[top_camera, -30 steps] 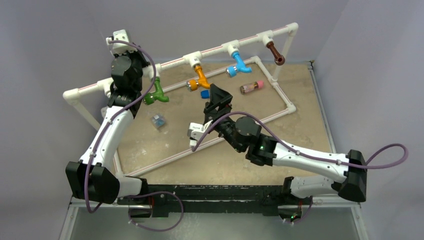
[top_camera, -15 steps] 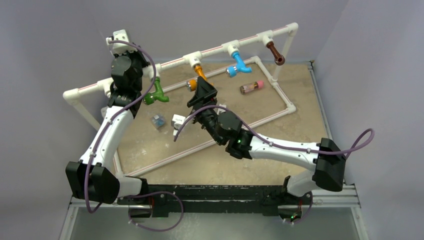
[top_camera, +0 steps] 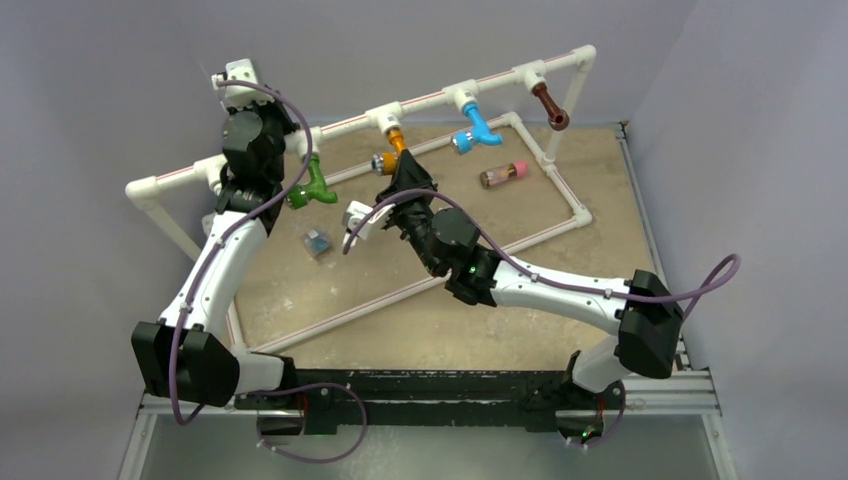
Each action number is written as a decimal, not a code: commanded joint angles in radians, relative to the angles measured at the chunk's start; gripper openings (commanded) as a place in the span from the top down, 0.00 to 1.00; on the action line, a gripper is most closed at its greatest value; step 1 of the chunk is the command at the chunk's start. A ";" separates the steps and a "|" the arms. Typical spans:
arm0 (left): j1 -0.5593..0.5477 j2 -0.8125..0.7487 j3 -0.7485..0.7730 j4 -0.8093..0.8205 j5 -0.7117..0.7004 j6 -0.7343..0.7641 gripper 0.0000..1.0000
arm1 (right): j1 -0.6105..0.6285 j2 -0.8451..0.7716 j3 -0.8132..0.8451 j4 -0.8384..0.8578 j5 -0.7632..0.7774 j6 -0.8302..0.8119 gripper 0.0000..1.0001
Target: Install the water faucets
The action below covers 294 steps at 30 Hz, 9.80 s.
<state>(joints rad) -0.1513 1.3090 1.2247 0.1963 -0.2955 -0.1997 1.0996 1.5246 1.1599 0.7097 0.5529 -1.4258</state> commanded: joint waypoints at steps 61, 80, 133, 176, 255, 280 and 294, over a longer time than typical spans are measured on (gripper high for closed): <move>-0.007 0.054 -0.079 -0.263 0.058 0.002 1.00 | -0.236 -0.070 -0.247 0.296 -0.466 2.838 0.31; -0.007 0.056 -0.078 -0.263 0.055 0.003 1.00 | -0.238 -0.468 -0.304 -0.022 -0.465 2.018 0.23; 0.005 0.067 -0.074 -0.265 0.066 0.001 1.00 | -0.051 -0.035 -0.061 0.200 -0.091 -0.194 0.20; 0.013 0.061 -0.071 -0.272 0.087 -0.011 1.00 | -0.083 -0.073 -0.083 0.247 -0.224 2.314 1.00; 0.015 0.066 -0.071 -0.274 0.092 -0.010 1.00 | 0.080 -0.293 -0.109 -0.171 -0.089 -0.063 0.20; 0.016 0.066 -0.067 -0.278 0.101 -0.014 1.00 | 0.027 0.045 0.076 0.069 0.022 -0.020 0.57; 0.021 0.064 -0.067 -0.280 0.107 -0.017 1.00 | 0.006 0.026 0.095 0.088 0.018 0.636 1.00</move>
<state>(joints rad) -0.1246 1.3136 1.2350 0.1757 -0.2504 -0.2192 1.1275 1.5749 1.2152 0.7605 0.6121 -1.1946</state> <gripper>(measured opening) 0.002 0.240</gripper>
